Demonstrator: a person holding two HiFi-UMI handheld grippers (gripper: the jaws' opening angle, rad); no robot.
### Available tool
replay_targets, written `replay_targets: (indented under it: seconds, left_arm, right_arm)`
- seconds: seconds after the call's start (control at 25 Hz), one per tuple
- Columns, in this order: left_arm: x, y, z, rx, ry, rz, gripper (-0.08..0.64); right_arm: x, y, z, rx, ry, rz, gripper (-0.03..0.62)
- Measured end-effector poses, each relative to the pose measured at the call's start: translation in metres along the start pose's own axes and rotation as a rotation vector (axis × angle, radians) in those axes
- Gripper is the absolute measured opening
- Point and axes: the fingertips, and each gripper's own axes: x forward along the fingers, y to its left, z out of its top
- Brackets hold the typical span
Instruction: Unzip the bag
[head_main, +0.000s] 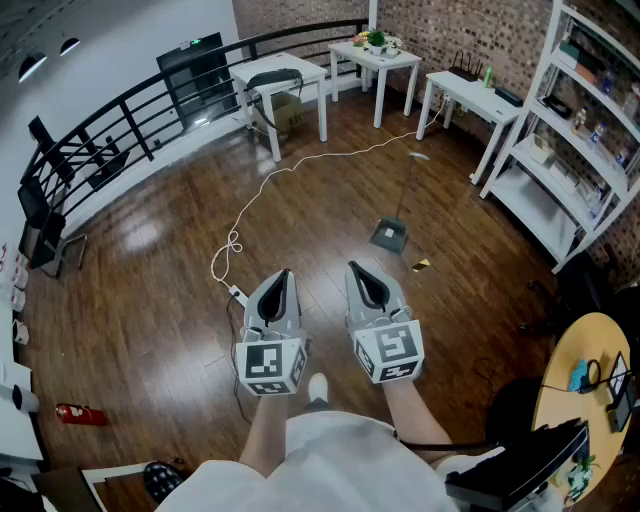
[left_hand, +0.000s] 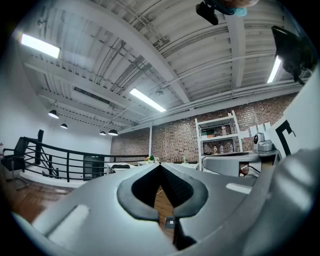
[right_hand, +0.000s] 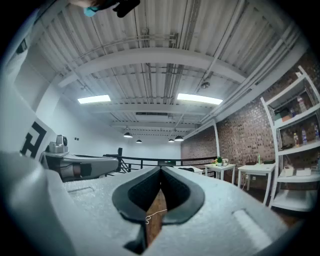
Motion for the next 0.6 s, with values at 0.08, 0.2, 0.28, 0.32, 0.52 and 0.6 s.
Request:
replay_targets:
  seconds: [0.08,0.2,0.28,0.32,0.52,0.6]
  left_arm:
    - [0.021,0.028,-0.001,-0.008,0.004,0.009,0.015]
    - [0.054,0.063,0.002,-0.005,0.008,0.008,0.015]
    - [0.073,0.079,0.006,-0.002,0.000,-0.003,0.015]
    - [0.080,0.088,0.007,-0.007,-0.006,-0.007,0.015]
    - [0.127,0.122,0.010,-0.031,-0.022,-0.003,0.015]
    - [0.149,0.131,0.008,-0.035,-0.024,0.004,0.015]
  right_arm:
    - [0.035,0.004,0.000,-0.011,0.007,0.012,-0.012]
    - [0.083,0.007,0.007,-0.022,-0.001,0.028,-0.012]
    - [0.109,0.009,0.013,-0.033,-0.012,0.031,-0.012]
    - [0.121,0.011,0.014,-0.040,-0.014,0.031,-0.012]
    - [0.180,0.000,0.004,-0.040,0.009,0.045,-0.012]
    - [0.202,-0.013,0.004,-0.044,0.006,0.049,-0.012]
